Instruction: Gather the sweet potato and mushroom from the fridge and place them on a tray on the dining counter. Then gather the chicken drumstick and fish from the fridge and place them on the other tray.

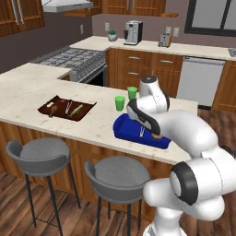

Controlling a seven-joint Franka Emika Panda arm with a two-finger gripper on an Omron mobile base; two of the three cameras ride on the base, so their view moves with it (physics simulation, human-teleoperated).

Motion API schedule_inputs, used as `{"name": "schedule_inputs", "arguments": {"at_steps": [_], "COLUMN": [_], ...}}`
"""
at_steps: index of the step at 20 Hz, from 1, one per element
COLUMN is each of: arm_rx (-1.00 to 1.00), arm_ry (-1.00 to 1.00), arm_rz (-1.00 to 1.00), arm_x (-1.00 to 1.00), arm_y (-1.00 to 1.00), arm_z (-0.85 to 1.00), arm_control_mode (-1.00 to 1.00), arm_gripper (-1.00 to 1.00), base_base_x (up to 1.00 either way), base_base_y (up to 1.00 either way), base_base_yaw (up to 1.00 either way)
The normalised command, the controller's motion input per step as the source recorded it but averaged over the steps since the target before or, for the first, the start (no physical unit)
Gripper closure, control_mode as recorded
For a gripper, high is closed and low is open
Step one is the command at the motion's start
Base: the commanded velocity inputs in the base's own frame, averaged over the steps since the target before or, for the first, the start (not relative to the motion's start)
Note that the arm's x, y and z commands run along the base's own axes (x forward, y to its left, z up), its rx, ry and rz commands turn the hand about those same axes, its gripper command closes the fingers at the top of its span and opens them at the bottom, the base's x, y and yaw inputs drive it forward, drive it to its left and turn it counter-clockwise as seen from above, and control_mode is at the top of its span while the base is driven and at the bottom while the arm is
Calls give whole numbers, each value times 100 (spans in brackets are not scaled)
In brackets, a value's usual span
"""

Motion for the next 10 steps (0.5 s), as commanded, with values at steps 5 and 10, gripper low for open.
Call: {"name": "schedule_inputs", "arguments": {"at_steps": [5, 10], "arm_rx": [0, 0], "arm_ry": [1, 0], "arm_rz": [0, 0], "arm_x": [50, 58], "arm_y": [5, 0], "arm_z": [-49, -31], "arm_control_mode": [-100, -100], "arm_gripper": [100, 100], "base_base_x": [0, 0], "base_base_y": [0, 0], "base_base_yaw": [0, 0]}}
